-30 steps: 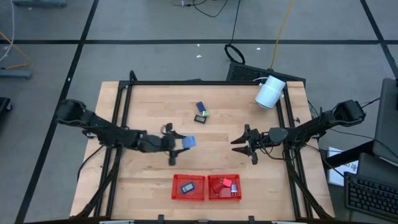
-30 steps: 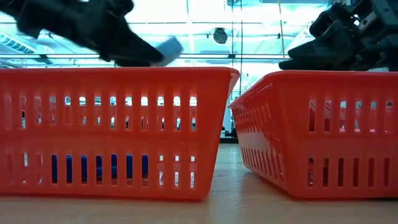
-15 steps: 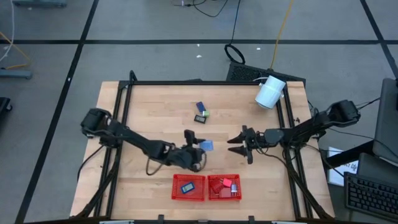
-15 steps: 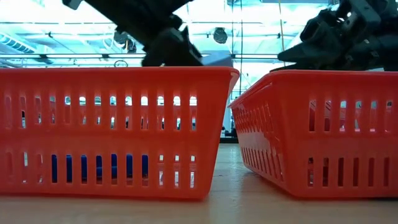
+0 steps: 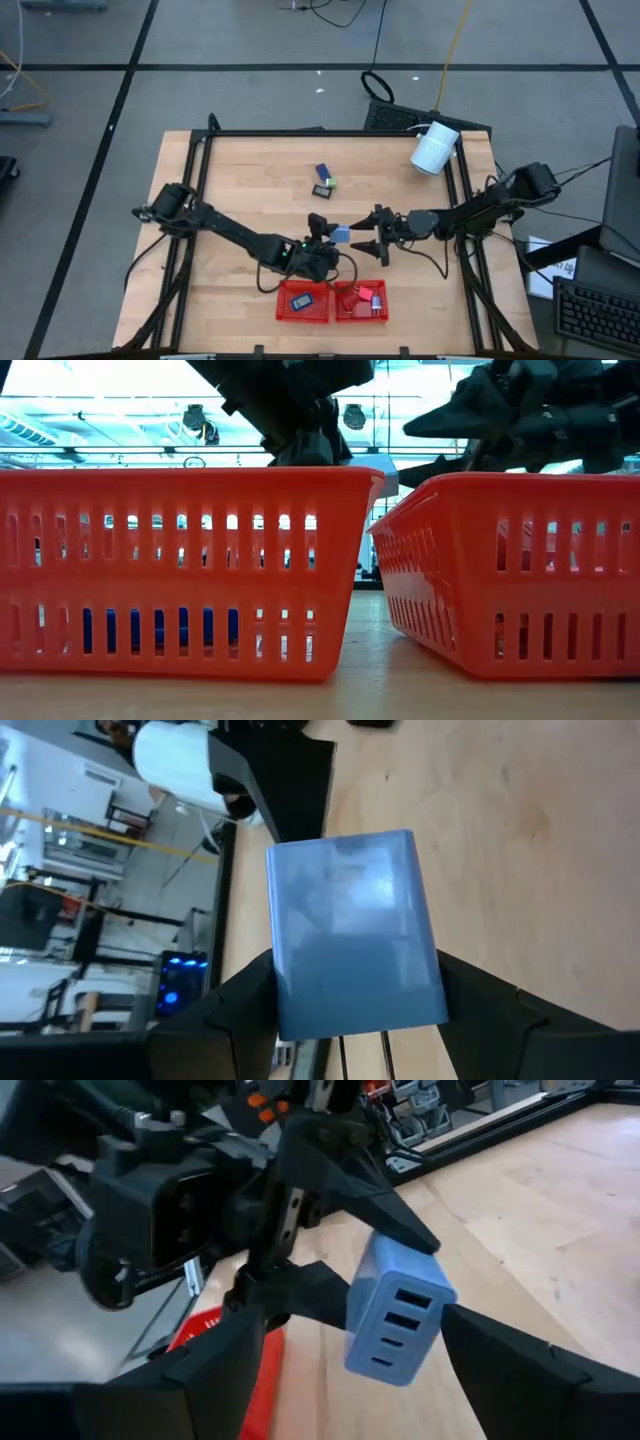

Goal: Pick & Place Office items
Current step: Put the light blue charger adapter into the right red bin

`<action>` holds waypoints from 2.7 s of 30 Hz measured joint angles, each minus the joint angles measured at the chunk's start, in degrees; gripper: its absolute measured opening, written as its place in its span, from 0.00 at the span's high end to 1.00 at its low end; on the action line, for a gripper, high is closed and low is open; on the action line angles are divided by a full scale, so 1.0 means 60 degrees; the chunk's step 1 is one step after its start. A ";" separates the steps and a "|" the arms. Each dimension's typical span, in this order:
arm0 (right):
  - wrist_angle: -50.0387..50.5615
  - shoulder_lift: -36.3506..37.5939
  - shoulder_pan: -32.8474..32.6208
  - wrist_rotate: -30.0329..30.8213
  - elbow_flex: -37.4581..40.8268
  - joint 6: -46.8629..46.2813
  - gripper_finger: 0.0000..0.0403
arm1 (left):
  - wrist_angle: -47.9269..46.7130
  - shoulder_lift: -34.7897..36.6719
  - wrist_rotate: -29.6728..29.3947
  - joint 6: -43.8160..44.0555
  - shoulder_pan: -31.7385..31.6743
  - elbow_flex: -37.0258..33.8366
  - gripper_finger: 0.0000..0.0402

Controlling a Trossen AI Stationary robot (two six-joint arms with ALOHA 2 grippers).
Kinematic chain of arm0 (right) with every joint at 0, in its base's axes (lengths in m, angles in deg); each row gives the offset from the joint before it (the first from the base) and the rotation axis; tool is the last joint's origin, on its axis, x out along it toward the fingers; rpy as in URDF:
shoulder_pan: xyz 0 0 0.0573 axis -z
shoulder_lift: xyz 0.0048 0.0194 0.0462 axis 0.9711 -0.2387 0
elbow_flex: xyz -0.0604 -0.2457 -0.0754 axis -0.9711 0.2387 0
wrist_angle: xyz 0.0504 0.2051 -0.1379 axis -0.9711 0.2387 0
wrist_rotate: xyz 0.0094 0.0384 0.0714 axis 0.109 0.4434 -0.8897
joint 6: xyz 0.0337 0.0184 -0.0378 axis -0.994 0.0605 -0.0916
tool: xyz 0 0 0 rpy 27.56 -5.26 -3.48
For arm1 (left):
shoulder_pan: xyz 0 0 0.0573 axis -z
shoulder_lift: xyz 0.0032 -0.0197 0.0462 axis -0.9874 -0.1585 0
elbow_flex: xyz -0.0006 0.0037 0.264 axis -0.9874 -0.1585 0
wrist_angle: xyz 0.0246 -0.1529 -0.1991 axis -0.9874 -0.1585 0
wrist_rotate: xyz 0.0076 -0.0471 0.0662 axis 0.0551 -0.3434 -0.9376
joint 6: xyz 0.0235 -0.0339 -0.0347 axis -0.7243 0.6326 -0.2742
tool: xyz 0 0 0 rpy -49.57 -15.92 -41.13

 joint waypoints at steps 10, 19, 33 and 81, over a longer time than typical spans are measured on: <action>-0.0066 -0.1045 0.0010 0.0934 -0.0642 -0.0044 0.29 | -0.0005 -0.0037 -0.0518 -0.0130 0.0116 0.0082 0.44; -0.0241 -0.1088 0.0018 0.0945 -0.0642 -0.0024 0.29 | 0.0161 -0.0030 -0.0708 -0.0478 0.0258 0.0222 0.44; -0.0783 -0.1088 0.0019 -0.0175 -0.0629 -0.0010 0.29 | 0.0912 -0.0028 -0.0608 -0.0724 0.0355 0.0271 0.44; -0.0989 -0.1084 0.0007 -0.1409 -0.0602 -0.0456 0.69 | 0.0992 -0.0012 -0.0009 -0.0192 0.0578 0.0246 0.44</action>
